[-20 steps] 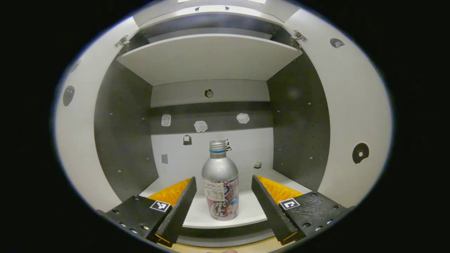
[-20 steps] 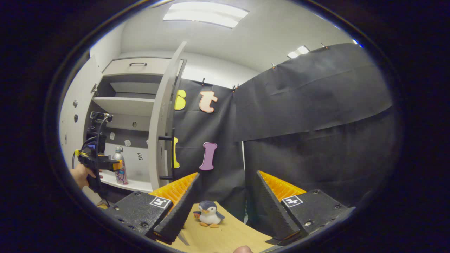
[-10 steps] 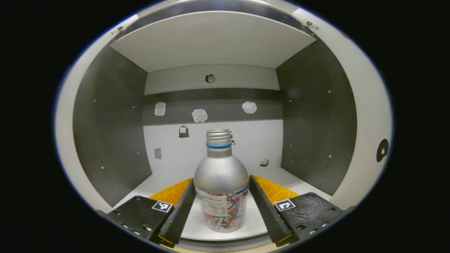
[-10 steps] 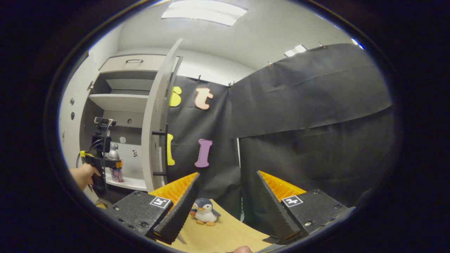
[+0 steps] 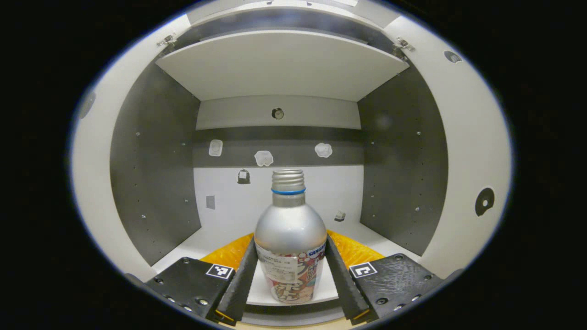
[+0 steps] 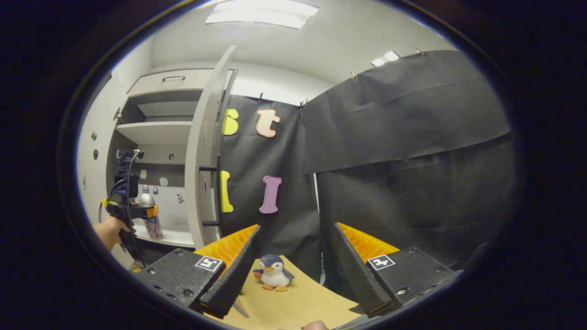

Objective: Grasp the bottle in the cabinet with the left hand and place it on the coaster, then close the right door with the right hand and the left door with the left hand.

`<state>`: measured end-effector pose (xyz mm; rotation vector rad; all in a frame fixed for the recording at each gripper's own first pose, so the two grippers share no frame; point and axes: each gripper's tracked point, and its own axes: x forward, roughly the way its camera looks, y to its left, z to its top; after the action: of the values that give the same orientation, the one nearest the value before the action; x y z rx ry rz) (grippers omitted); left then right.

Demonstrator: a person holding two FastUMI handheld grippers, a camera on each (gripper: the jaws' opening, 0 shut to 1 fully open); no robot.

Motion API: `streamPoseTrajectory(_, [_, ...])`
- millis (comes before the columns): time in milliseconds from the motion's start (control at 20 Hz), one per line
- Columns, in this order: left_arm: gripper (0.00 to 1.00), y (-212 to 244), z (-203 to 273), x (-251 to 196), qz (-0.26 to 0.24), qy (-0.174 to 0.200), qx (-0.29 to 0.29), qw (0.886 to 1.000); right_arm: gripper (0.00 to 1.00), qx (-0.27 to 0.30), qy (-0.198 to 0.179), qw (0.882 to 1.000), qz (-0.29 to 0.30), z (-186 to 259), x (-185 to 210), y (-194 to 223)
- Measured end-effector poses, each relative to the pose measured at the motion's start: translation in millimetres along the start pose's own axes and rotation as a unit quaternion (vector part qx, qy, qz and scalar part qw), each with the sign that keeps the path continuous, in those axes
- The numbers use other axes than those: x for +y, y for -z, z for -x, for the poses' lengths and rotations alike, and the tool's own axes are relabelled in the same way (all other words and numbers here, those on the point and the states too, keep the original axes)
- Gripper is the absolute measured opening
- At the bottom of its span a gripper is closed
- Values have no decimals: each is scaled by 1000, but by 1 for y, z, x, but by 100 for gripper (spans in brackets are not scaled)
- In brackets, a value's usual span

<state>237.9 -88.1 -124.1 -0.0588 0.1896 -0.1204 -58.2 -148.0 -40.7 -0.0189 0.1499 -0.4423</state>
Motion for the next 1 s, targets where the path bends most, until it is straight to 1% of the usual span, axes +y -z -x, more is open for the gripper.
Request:
streamPoseTrajectory(50, [77, 0, 7, -2, -2, 2, -3, 1000, 99, 0, -7, 1000, -3, 0, 2, 0])
streamPoseTrajectory(100, [81, 1, 15, -2, -8, -1, -3, 1000, 99, 2, -13, 1000, -5, 0, 5, 1])
streamPoseTrajectory(150, [81, 1, 24, -3, -12, 1, -7, 1000, 98, 4, -19, 1000, -7, -1, 7, 3])
streamPoseTrajectory(200, [77, 0, 31, -6, -14, 3, -11, 1000, 100, 8, -27, 1000, -8, -1, 10, 5])
streamPoseTrajectory(250, [81, 1, 39, -7, -14, 4, -14, 1000, 98, 15, -31, 999, -7, -1, 12, 9])
streamPoseTrajectory(350, [81, 3, 53, -6, -13, 2, -15, 1000, 100, 31, -37, 999, 2, -1, 14, 17])
streamPoseTrajectory(400, [77, 4, 59, -6, -10, 1, -16, 1000, 100, 32, -45, 998, 1, 0, 17, 16])
streamPoseTrajectory(500, [77, 9, 72, -6, -4, 3, -16, 1000, 100, 32, -55, 998, 0, -1, 21, 16])
streamPoseTrajectory(550, [77, 12, 79, -5, -5, 1, -16, 1000, 98, 34, -62, 998, 0, -2, 24, 18])
streamPoseTrajectory(650, [77, 16, 93, -2, -10, -4, -19, 1000, 100, 33, -83, 996, -4, -2, 34, 17])
streamPoseTrajectory(700, [77, 18, 99, -2, -11, -4, -20, 1000, 99, 33, -90, 995, -3, -3, 38, 17])
streamPoseTrajectory(750, [77, 21, 106, -3, -12, -5, -21, 1000, 98, 36, -91, 995, 4, -4, 39, 18])
streamPoseTrajectory(800, [77, 23, 111, -3, -12, -4, -22, 1000, 100, 33, -94, 995, 9, -6, 40, 19])
streamPoseTrajectory(850, [77, 25, 117, -4, -13, -4, -23, 1000, 99, 29, -100, 994, 9, -5, 46, 16])
streamPoseTrajectory(900, [77, 28, 124, -5, -12, -2, -24, 1000, 100, 26, -107, 994, 9, -4, 50, 16])
streamPoseTrajectory(1000, [77, 35, 138, -10, -11, 4, -27, 1000, 98, 29, -118, 993, 11, -2, 56, 19])
